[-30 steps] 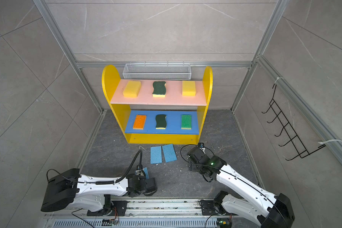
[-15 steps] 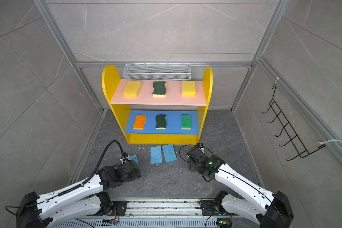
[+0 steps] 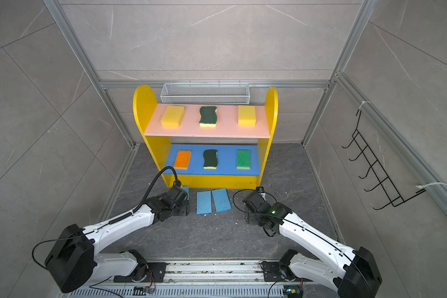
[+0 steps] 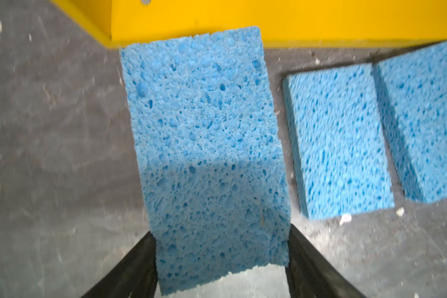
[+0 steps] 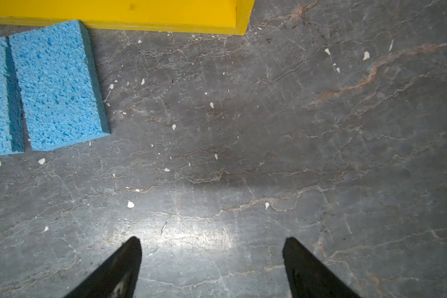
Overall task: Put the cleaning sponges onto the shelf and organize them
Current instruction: 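Lift the light-blue sponge with the left gripper toward the shelf base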
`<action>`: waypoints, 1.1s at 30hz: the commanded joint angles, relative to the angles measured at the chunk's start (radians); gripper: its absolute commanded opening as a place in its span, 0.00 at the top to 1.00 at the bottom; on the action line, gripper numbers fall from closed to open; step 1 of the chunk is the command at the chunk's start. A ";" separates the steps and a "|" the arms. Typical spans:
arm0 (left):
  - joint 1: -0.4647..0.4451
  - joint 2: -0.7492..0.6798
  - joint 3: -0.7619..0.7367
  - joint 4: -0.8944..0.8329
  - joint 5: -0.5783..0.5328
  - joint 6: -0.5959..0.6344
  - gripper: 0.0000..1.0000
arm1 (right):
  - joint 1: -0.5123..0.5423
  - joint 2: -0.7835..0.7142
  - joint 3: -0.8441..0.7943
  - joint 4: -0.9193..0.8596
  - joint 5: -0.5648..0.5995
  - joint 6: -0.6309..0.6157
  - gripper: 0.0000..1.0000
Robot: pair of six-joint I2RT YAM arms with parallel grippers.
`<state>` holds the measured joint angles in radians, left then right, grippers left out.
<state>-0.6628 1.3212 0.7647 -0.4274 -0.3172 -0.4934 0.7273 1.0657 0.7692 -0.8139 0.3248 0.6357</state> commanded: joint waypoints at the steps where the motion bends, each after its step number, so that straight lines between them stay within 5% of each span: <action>1: 0.040 0.039 0.069 0.096 0.028 0.133 0.27 | 0.004 0.006 0.006 -0.002 0.009 -0.018 0.12; 12: 0.126 0.128 0.113 0.194 0.044 0.203 0.28 | 0.004 0.022 0.013 0.001 0.002 -0.018 0.12; 33: 0.152 0.249 0.131 0.349 -0.044 0.203 0.27 | 0.004 0.042 0.018 -0.001 -0.014 -0.005 0.13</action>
<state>-0.5198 1.5532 0.8604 -0.1303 -0.3195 -0.3019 0.7273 1.1061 0.7704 -0.8108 0.3161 0.6323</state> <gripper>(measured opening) 0.725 0.875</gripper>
